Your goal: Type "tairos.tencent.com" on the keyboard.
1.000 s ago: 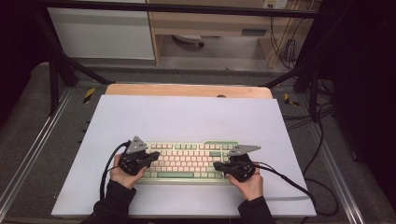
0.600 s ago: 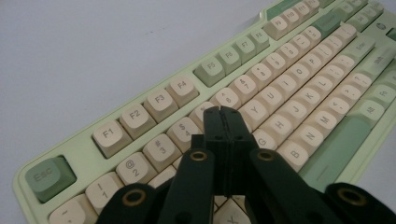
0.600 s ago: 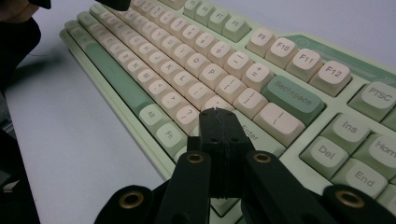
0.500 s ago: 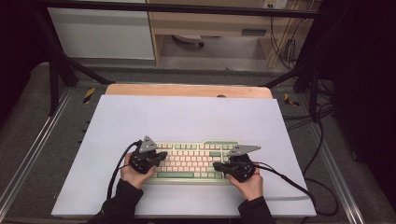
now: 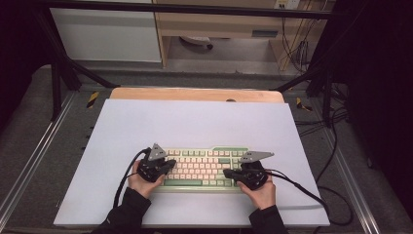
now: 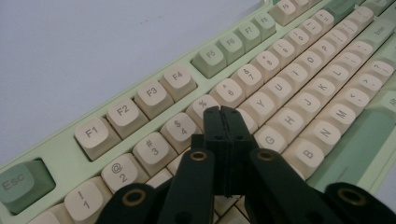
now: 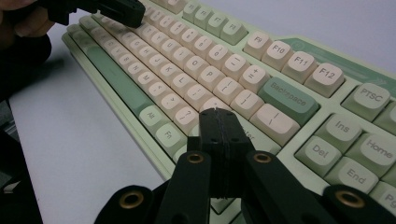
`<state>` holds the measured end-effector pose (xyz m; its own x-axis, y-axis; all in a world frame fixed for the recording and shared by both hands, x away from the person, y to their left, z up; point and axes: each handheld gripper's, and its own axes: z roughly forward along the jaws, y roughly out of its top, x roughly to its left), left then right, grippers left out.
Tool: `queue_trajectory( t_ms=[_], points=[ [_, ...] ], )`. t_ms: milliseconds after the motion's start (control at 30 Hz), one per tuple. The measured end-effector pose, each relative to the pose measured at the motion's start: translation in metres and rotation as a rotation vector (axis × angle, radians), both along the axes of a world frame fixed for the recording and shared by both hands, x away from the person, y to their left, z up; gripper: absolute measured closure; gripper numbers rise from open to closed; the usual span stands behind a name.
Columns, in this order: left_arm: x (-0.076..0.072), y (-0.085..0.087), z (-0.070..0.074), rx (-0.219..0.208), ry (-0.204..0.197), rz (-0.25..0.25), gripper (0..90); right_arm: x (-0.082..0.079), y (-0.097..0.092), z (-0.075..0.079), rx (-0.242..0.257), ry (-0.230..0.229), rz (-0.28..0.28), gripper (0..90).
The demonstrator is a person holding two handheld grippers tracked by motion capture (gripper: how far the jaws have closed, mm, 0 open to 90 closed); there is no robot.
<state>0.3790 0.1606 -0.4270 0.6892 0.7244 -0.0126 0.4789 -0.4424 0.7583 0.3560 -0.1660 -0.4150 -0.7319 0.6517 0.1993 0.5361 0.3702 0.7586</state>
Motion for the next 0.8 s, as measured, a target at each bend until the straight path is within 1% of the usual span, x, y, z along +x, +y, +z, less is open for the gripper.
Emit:
queue_trajectory(
  t_ms=[100, 267, 400, 800],
  points=[
    [0.0, -0.001, -0.002, 0.008, 0.005, -0.001, 90.0, 0.0, 0.0, 0.0, 0.0, 0.001, 0.001, 90.0],
    [-0.001, 0.0, -0.003, 0.004, 0.004, -0.005, 89.9, 0.0, 0.0, -0.001, -0.001, 0.001, 0.003, 90.0],
    [-0.003, 0.001, 0.0, -0.007, -0.002, -0.009, 89.9, 0.0, 0.0, -0.001, -0.001, -0.001, 0.004, 90.0],
    [-0.013, 0.008, 0.007, -0.021, -0.012, -0.028, 89.9, -0.001, 0.001, 0.0, 0.005, 0.001, 0.004, 90.0]
  ],
)
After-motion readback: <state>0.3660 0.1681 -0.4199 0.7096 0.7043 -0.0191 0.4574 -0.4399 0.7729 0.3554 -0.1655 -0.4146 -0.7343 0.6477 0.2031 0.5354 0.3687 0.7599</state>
